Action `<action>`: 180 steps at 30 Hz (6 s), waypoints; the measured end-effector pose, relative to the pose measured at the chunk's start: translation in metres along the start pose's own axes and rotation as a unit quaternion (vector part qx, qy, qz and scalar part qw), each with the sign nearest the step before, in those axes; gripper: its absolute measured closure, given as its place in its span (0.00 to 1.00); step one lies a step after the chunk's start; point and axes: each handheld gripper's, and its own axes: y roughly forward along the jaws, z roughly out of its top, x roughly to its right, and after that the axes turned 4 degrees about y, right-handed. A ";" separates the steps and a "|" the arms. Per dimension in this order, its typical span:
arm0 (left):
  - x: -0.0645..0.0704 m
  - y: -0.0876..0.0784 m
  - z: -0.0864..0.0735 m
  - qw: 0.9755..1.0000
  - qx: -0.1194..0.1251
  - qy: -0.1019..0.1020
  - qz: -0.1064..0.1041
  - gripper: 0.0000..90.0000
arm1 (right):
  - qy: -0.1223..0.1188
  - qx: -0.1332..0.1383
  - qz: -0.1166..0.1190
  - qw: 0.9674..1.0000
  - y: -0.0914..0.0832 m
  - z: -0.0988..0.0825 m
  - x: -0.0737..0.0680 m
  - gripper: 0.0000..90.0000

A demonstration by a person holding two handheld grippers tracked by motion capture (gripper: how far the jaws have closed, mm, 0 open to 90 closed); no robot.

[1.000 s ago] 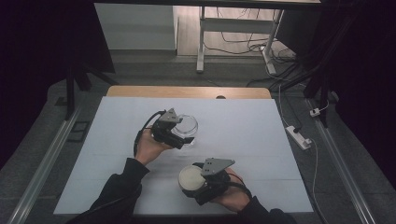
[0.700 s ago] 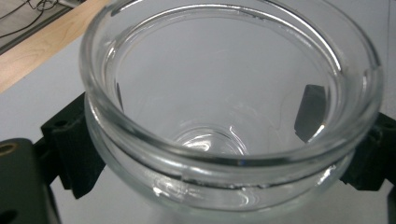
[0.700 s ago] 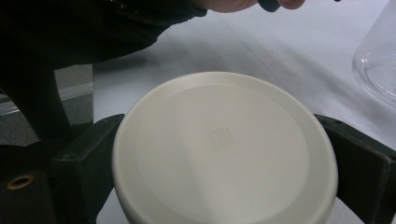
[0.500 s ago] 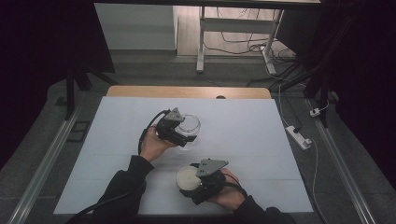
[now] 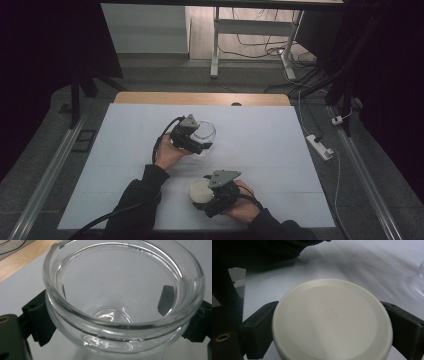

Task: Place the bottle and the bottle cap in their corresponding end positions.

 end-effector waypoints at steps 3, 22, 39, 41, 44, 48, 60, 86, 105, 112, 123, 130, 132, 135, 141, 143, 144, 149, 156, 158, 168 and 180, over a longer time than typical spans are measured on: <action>-0.002 0.004 -0.001 1.000 -0.001 -0.003 0.004 0.08 | 0.003 -0.005 -0.003 1.000 0.003 -0.002 0.002 0.08; -0.009 0.015 -0.006 1.000 0.003 -0.007 0.030 0.08 | 0.017 -0.039 -0.009 0.999 0.017 -0.008 0.012 0.08; -0.013 0.015 -0.007 0.999 -0.003 -0.024 0.023 0.08 | 0.027 -0.064 -0.012 0.998 0.022 -0.007 0.015 0.07; -0.013 0.015 -0.007 0.999 -0.005 -0.025 0.023 0.08 | 0.029 -0.064 -0.009 0.997 0.022 -0.007 0.015 0.06; -0.013 0.014 -0.007 0.999 -0.009 -0.024 0.024 0.07 | 0.033 -0.063 -0.007 0.997 0.021 -0.007 0.016 0.05; -0.013 0.013 -0.006 0.999 -0.019 -0.025 0.023 0.07 | 0.036 -0.062 -0.004 0.997 0.021 -0.007 0.017 0.03; -0.012 0.013 -0.010 0.999 -0.047 -0.026 0.011 0.00 | 0.053 -0.043 -0.006 0.998 0.015 -0.005 0.018 0.02; 0.004 -0.021 -0.042 0.996 -0.069 -0.057 0.011 0.00 | 0.066 -0.030 -0.019 0.997 0.005 -0.002 0.022 0.00; 0.024 -0.052 -0.056 0.996 -0.063 -0.054 -0.019 0.00 | 0.068 -0.024 -0.051 0.996 -0.011 -0.002 0.029 0.00; 0.036 -0.066 -0.061 0.997 -0.060 -0.039 -0.032 0.00 | 0.072 -0.021 -0.065 0.995 -0.019 -0.004 0.033 0.00; 0.053 -0.087 -0.071 0.997 -0.047 -0.051 -0.035 0.00 | 0.083 -0.018 -0.084 0.993 -0.032 -0.008 0.038 0.00; 0.061 -0.097 -0.078 0.996 -0.052 -0.058 -0.033 0.00 | 0.086 -0.017 -0.088 0.992 -0.039 -0.009 0.036 0.00; 0.062 -0.099 -0.080 0.996 -0.052 -0.060 -0.033 0.00 | 0.085 -0.017 -0.090 0.992 -0.041 -0.009 0.036 0.00; 0.064 -0.104 -0.083 0.996 -0.052 -0.063 -0.033 0.00 | 0.086 -0.016 -0.094 0.992 -0.045 -0.010 0.036 0.00; 0.069 -0.114 -0.092 0.995 -0.057 -0.074 -0.028 0.00 | 0.080 -0.023 -0.099 0.992 -0.051 -0.015 0.037 0.00; 0.070 -0.117 -0.095 0.995 -0.060 -0.077 -0.024 0.00 | 0.083 -0.025 -0.101 0.991 -0.053 -0.016 0.037 0.00; 0.071 -0.119 -0.097 0.995 -0.062 -0.076 -0.024 0.00 | 0.086 -0.025 -0.101 0.991 -0.054 -0.017 0.037 0.00; 0.075 -0.129 -0.104 0.994 -0.058 -0.090 -0.021 0.00 | 0.096 -0.024 -0.108 0.989 -0.061 -0.021 0.037 0.00; 0.079 -0.142 -0.117 0.993 -0.059 -0.105 -0.014 0.00 | 0.108 -0.016 -0.128 0.986 -0.077 -0.028 0.039 0.00; 0.080 -0.146 -0.120 0.992 -0.059 -0.108 -0.013 0.00 | 0.111 -0.013 -0.133 0.985 -0.081 -0.030 0.039 0.00; 0.087 -0.167 -0.138 0.990 -0.050 -0.130 0.006 0.00 | 0.128 -0.009 -0.150 0.980 -0.099 -0.042 0.037 0.00; 0.093 -0.199 -0.163 0.985 -0.033 -0.168 0.035 0.00 | 0.147 -0.009 -0.178 0.973 -0.121 -0.059 0.030 0.00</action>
